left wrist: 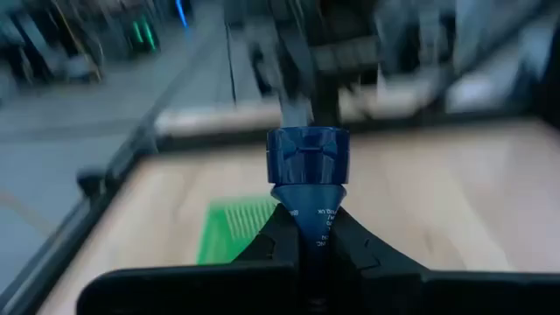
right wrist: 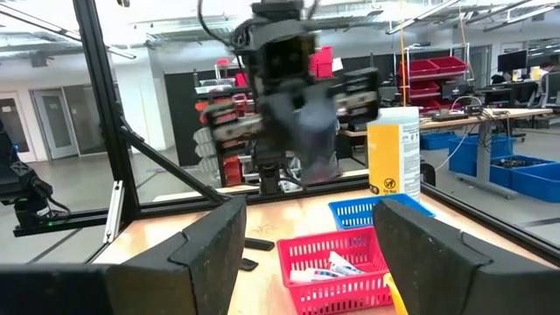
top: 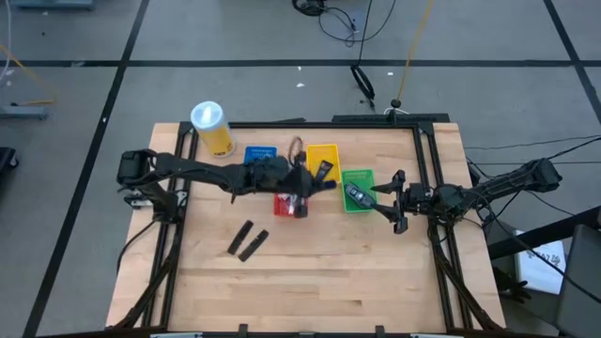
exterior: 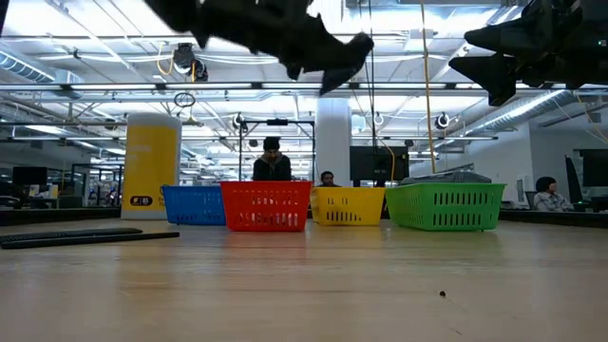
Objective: Pick & Place Travel size toiletries
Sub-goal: Put the blue shaving cream into the yellow bin, then put the black comb into the blue bin
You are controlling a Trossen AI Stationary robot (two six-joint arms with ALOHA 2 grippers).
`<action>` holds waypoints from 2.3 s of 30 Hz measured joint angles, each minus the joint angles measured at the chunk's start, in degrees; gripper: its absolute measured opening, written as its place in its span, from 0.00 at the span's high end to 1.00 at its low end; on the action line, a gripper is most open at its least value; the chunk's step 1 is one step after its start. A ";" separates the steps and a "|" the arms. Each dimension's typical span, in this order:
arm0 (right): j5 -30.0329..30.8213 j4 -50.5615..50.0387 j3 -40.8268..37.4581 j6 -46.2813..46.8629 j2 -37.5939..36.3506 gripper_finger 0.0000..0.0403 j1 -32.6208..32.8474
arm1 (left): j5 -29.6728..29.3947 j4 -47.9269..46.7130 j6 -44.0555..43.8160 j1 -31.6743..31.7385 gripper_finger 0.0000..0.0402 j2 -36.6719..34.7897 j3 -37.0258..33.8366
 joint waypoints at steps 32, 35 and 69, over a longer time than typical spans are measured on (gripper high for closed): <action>2.94 4.71 0.00 -4.43 -0.02 0.40 -0.02 | -6.65 -11.07 -30.95 12.94 0.94 18.82 12.68; 2.82 5.26 0.00 -4.57 -0.02 0.40 -0.02 | -8.84 -10.18 -32.59 12.90 0.93 18.82 12.70; 2.77 5.01 0.00 -6.32 0.22 0.40 -0.02 | -22.44 -61.37 -31.17 -8.17 0.40 -12.66 5.50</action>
